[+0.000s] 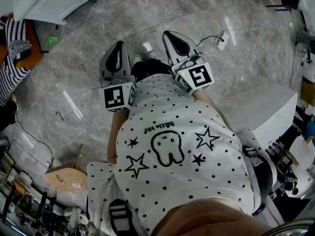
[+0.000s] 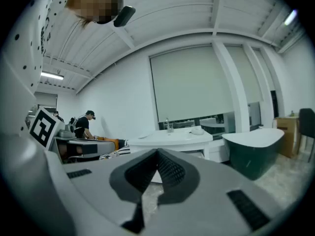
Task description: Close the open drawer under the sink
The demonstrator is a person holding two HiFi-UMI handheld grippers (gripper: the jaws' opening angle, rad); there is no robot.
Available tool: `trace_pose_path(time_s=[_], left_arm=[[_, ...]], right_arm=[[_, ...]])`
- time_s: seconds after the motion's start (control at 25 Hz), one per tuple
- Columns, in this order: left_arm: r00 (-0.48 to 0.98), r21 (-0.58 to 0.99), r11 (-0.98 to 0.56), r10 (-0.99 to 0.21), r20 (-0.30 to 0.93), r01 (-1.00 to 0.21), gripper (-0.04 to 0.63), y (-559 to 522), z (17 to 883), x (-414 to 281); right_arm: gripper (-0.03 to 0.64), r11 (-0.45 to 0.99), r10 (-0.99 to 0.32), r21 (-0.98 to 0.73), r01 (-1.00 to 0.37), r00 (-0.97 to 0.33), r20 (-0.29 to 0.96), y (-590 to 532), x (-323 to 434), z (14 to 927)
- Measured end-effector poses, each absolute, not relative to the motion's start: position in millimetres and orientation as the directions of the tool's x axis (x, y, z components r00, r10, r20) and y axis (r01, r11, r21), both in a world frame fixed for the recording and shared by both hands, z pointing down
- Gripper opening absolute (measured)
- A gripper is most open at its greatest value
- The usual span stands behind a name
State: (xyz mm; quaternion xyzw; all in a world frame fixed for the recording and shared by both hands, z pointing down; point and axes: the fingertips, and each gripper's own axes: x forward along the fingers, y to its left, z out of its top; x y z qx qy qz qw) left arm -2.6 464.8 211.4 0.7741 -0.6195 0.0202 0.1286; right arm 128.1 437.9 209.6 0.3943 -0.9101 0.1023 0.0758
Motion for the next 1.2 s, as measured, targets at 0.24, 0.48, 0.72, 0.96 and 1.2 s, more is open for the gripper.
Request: trace_pose_path(time_s=[0.24, 0.48, 0.72, 0.96, 1.2], left_arm=[[0.233, 0.184, -0.199, -0.955, 0.186, -0.963, 0.020, 467.1, 211.7, -2.7], [0.229, 0.189, -0.194, -0.955, 0.187, -0.963, 0.020, 468.0, 212.3, -4.4], [0.212, 0.179, -0.180, -0.960, 0.181, -0.967, 0.020, 469.1, 209.5, -7.8], [0.201, 0.187, -0.168, -0.964, 0.175, -0.968, 0.020, 472.9, 211.7, -8.1], [0.210, 0.198, -0.178, -0.965, 0.155, -0.964, 0.020, 474.8, 209.7, -2.1]], right_arm=[[0.014, 0.673, -0.695, -0.131, -0.728, -0.683, 0.224, 440.7, 126.7, 210.4], [0.014, 0.680, -0.686, -0.132, -0.721, -0.689, 0.233, 443.4, 124.8, 212.0], [0.014, 0.702, -0.669, -0.133, -0.700, -0.712, 0.214, 442.8, 119.1, 208.8], [0.014, 0.763, -0.606, -0.140, -0.631, -0.774, 0.183, 453.5, 107.2, 207.0], [0.014, 0.759, -0.605, -0.171, -0.628, -0.778, 0.172, 453.8, 109.3, 204.3]])
